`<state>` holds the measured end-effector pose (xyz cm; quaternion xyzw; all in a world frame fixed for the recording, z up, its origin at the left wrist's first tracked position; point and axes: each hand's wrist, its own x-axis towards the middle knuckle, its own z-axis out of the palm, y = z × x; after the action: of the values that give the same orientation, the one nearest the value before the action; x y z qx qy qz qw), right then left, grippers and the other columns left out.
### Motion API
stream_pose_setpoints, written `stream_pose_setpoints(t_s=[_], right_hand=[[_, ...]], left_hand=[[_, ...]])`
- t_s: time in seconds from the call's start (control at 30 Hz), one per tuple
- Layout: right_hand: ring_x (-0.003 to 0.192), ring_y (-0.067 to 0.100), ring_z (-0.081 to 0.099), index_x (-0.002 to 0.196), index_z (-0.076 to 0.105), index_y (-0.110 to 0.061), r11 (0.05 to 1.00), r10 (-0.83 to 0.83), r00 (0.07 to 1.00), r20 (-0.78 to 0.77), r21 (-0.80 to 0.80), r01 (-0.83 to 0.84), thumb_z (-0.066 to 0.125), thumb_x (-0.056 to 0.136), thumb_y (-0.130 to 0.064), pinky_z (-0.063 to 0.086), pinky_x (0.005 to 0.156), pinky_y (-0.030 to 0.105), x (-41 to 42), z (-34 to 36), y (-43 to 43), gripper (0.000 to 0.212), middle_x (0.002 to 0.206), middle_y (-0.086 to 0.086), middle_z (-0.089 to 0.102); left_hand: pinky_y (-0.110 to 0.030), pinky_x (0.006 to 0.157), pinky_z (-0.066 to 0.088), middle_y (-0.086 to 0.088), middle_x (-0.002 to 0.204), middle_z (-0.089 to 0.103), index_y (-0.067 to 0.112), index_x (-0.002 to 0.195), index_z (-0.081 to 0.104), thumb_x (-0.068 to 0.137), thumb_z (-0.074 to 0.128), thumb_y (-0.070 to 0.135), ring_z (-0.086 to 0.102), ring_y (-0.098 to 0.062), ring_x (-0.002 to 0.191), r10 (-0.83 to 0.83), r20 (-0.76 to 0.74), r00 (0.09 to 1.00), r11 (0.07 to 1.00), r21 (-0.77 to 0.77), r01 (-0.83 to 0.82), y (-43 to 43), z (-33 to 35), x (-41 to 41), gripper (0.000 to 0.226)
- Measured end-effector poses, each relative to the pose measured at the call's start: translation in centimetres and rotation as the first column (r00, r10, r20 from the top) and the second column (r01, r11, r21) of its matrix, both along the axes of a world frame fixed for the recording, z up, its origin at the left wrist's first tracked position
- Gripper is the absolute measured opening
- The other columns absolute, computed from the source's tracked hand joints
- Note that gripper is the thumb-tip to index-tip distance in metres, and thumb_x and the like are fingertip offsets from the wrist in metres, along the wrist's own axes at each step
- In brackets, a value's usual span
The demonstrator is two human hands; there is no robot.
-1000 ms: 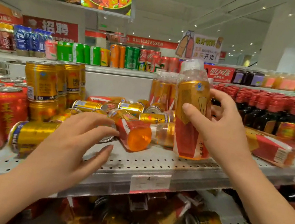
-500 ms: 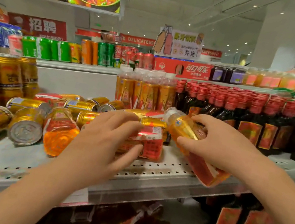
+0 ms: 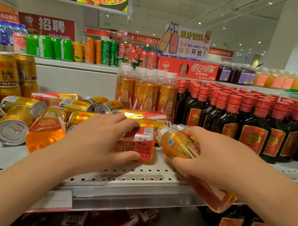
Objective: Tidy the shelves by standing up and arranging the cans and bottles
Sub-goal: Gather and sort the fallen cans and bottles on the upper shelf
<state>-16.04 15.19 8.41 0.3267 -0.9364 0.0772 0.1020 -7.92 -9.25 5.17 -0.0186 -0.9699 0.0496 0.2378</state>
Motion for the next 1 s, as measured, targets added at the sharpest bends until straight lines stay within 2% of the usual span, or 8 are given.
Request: stream_pose_setpoints(t_s=[0.27,0.43,0.53,0.7,0.77,0.83,0.9,1.0], right_hand=[[0.065,-0.005,0.054,0.108,0.051,-0.046,0.999,0.019,0.998,0.055,0.04,-0.022,0.061,0.079,-0.062,0.036,0.049,0.019,-0.4,0.4,-1.4,0.035,0.08,-0.021,0.059],[0.074,0.002,0.059,0.112,0.057,-0.035,0.996,-0.008,0.995,0.101,0.086,-0.001,0.066,0.08,-0.053,0.045,0.056,0.023,-1.2,0.7,-2.7,0.038,0.088,-0.013,0.063],[0.079,0.006,0.059,0.12,0.055,-0.028,0.992,-0.034,0.993,0.117,0.124,0.019,0.066,0.082,-0.052,0.048,0.061,0.024,-1.5,1.1,-3.2,0.046,0.095,-0.009,0.064],[0.078,0.009,0.058,0.114,0.052,-0.027,0.998,-0.02,0.998,0.058,0.067,0.016,0.063,0.084,-0.056,0.047,0.062,0.028,-1.6,0.0,-3.2,0.044,0.092,-0.009,0.061],[0.087,0.015,0.059,0.114,0.053,-0.026,0.998,-0.003,0.998,-0.058,0.062,0.006,0.058,0.085,-0.061,0.044,0.079,0.033,-1.8,-0.6,-3.3,0.046,0.095,-0.008,0.062],[0.107,0.024,0.057,0.12,0.055,-0.03,0.996,-0.021,0.988,-0.152,0.08,0.034,0.052,0.082,-0.07,0.038,0.101,0.043,-2.1,-0.9,-3.2,0.055,0.112,-0.006,0.06],[0.122,0.032,0.049,0.133,0.049,-0.038,0.993,-0.097,0.994,-0.048,0.063,0.1,0.05,0.079,-0.076,0.036,0.107,0.052,-2.2,-0.7,-3.0,0.066,0.132,-0.001,0.051],[0.118,0.034,0.051,0.136,0.044,-0.041,0.991,-0.125,0.989,0.078,0.056,0.121,0.049,0.078,-0.076,0.045,0.1,0.052,-2.4,-0.4,-2.8,0.068,0.134,0.003,0.047]], left_hand=[[-0.031,0.086,0.047,0.014,0.122,0.052,0.04,0.138,0.041,0.077,0.048,0.085,0.053,-0.011,0.108,0.025,0.139,0.99,0.998,0.054,-0.033,-0.9,1.3,-2.1,0.076],[-0.025,0.08,0.046,0.013,0.126,0.058,0.033,0.137,0.053,0.092,0.045,0.074,0.057,-0.006,0.106,-0.121,0.092,0.988,0.931,0.356,0.08,-0.7,2.6,-5.0,0.062],[-0.03,0.078,0.049,0.006,0.123,0.064,0.026,0.13,0.06,0.098,0.047,0.059,0.059,-0.011,0.101,-0.1,0.058,0.993,0.958,0.275,0.081,-0.2,3.8,-8.1,0.047],[-0.032,0.076,0.049,0.001,0.12,0.064,0.024,0.131,0.06,0.094,0.058,0.051,0.058,-0.018,0.097,0.008,0.265,0.964,0.985,0.166,-0.054,0.5,4.3,-12.4,0.046],[-0.034,0.076,0.054,0.001,0.113,0.066,0.023,0.127,0.062,0.092,0.061,0.053,0.062,-0.019,0.094,0.037,0.266,0.963,0.986,0.147,-0.078,0.6,4.4,-13.3,0.047],[-0.032,0.069,0.054,0.002,0.105,0.068,0.021,0.114,0.066,0.087,0.064,0.056,0.065,-0.017,0.088,0.052,0.271,0.961,0.984,0.15,-0.096,0.6,4.4,-14.0,0.044],[-0.029,0.059,0.048,0.002,0.092,0.069,0.018,0.098,0.066,0.084,0.064,0.059,0.065,-0.015,0.078,0.079,0.306,0.949,0.98,0.151,-0.13,0.5,4.4,-14.6,0.043],[-0.03,0.062,0.049,-0.001,0.088,0.071,0.017,0.092,0.069,0.085,0.059,0.067,0.067,-0.018,0.079,0.102,0.375,0.921,0.968,0.177,-0.18,0.5,4.2,-15.4,0.052]])
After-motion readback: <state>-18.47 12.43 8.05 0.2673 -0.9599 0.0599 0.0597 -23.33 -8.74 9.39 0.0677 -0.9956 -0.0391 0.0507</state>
